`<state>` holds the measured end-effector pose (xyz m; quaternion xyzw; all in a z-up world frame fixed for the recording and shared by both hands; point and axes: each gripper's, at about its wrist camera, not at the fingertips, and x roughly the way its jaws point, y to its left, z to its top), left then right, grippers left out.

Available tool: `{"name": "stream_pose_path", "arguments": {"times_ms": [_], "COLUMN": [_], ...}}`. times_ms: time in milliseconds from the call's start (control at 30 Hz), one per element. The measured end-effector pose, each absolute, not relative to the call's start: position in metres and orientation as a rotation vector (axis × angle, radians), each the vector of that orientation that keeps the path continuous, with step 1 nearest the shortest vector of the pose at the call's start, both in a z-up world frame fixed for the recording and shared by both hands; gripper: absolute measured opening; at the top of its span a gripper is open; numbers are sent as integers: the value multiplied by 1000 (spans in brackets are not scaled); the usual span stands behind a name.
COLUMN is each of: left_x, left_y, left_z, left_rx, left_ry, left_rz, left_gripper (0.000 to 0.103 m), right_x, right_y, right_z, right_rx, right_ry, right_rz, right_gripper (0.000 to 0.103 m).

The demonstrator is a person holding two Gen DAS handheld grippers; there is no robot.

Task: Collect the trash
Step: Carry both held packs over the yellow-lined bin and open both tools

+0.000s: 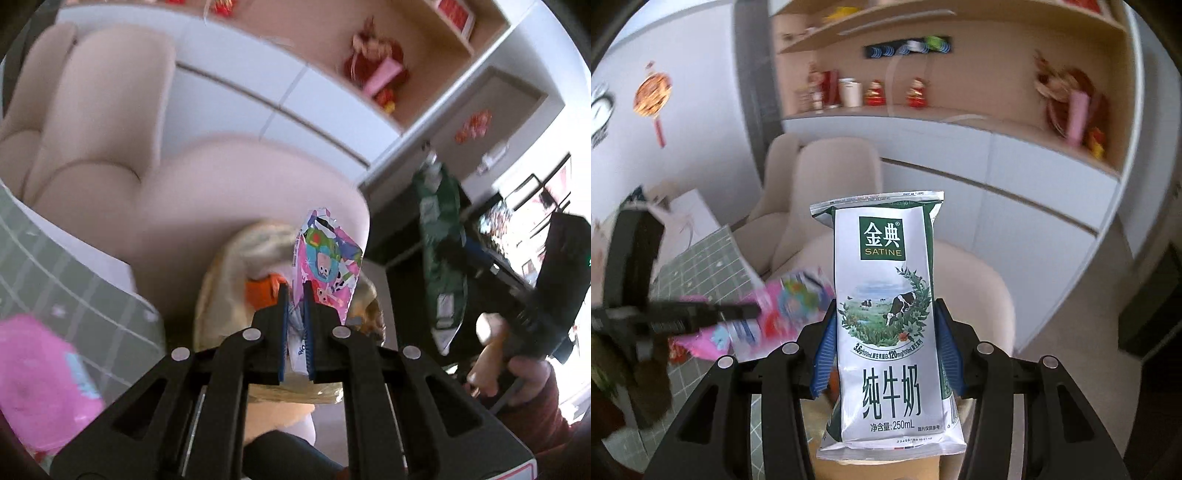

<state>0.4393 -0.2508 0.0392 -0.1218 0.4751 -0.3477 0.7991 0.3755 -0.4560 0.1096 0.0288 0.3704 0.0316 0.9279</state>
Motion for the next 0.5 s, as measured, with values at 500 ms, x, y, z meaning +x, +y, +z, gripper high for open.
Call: {"name": "stream_pose_path", "arguments": {"times_ms": [500], "left_x": [462], "left_y": [-283], "left_z": [-4], "left_rx": [-224], "left_ry": [1072], "left_rz": [-719], "left_gripper": [43], "right_x": [426], "right_y": [-447], "right_z": [40], "right_rx": [105], "right_ry": [895], "right_rz": [113], "right_gripper": [47]}}
